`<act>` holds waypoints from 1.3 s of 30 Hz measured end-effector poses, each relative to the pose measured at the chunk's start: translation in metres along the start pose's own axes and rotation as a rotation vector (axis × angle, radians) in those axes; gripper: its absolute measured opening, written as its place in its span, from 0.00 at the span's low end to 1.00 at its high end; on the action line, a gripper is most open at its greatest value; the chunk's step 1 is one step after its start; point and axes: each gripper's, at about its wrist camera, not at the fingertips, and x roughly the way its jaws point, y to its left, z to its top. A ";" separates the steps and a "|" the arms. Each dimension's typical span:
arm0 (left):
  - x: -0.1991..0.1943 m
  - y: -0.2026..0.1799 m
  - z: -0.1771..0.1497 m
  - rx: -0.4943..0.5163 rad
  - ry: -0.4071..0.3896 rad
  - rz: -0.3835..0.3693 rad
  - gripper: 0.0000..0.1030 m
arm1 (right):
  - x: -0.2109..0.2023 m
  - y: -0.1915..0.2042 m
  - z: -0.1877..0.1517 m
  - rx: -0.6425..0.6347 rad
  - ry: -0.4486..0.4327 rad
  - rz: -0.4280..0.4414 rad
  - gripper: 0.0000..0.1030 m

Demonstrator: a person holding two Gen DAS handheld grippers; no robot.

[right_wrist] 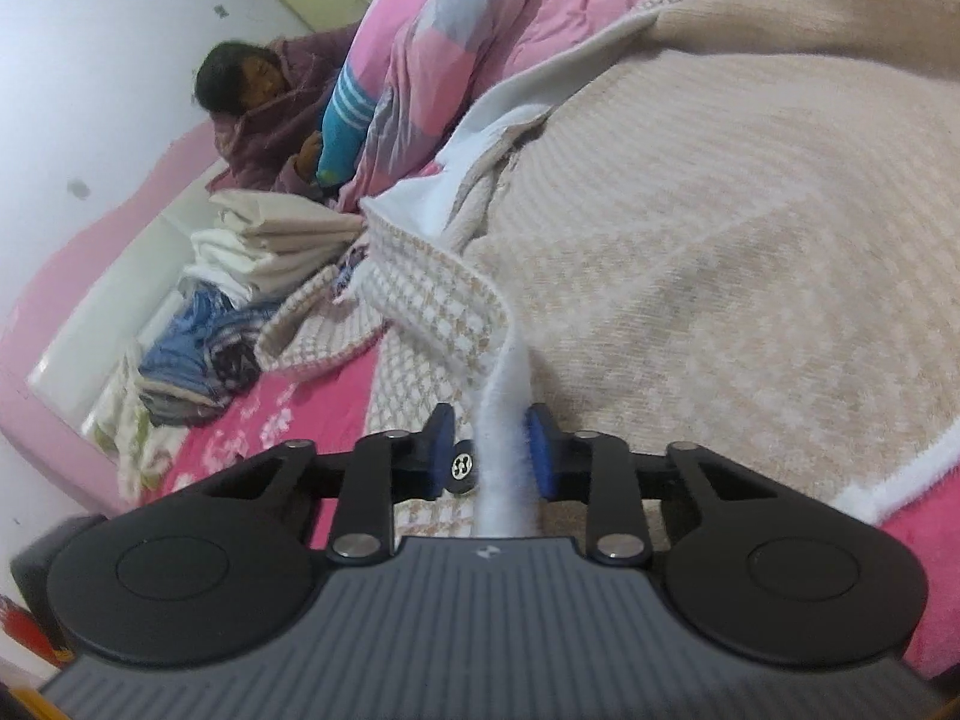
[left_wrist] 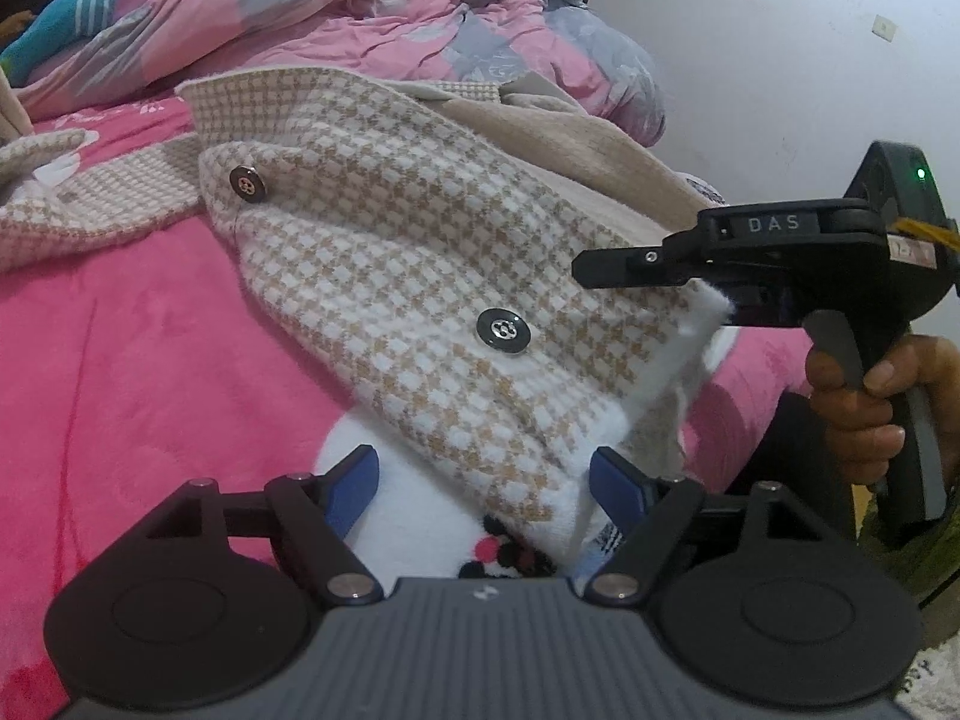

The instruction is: Fold clothes

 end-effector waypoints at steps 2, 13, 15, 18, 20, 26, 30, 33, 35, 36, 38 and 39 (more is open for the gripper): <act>0.001 -0.002 0.000 0.009 0.002 0.005 0.78 | 0.000 0.002 0.000 -0.012 0.005 -0.027 0.23; 0.003 -0.006 -0.002 0.038 0.006 0.020 0.79 | 0.000 0.003 -0.003 -0.009 0.025 -0.047 0.04; 0.003 -0.008 -0.001 0.044 0.009 0.024 0.79 | -0.005 0.008 -0.002 -0.029 -0.009 -0.052 0.04; 0.003 -0.011 0.001 0.055 0.011 0.029 0.79 | -0.013 0.010 0.002 -0.030 -0.060 -0.041 0.04; 0.003 -0.012 0.003 0.062 0.012 0.029 0.79 | -0.021 0.008 0.006 -0.033 -0.097 -0.037 0.04; 0.007 -0.019 0.005 0.093 0.027 0.036 0.79 | -0.041 -0.016 0.021 0.003 -0.188 -0.073 0.04; 0.010 -0.024 0.006 0.112 0.038 0.041 0.79 | -0.049 -0.040 0.023 0.045 -0.228 -0.109 0.04; 0.014 -0.026 0.009 0.122 0.045 0.046 0.79 | -0.054 -0.058 0.021 0.077 -0.250 -0.130 0.04; 0.015 -0.025 0.012 0.128 0.049 0.050 0.79 | -0.058 -0.068 0.019 0.101 -0.261 -0.140 0.04; 0.016 -0.025 0.013 0.130 0.050 0.052 0.79 | -0.060 -0.073 0.017 0.111 -0.265 -0.146 0.04; 0.017 -0.026 0.015 0.132 0.049 0.054 0.79 | -0.065 -0.082 0.012 0.136 -0.275 -0.159 0.04; 0.018 -0.026 0.016 0.132 0.049 0.055 0.79 | -0.067 -0.085 0.010 0.148 -0.280 -0.167 0.04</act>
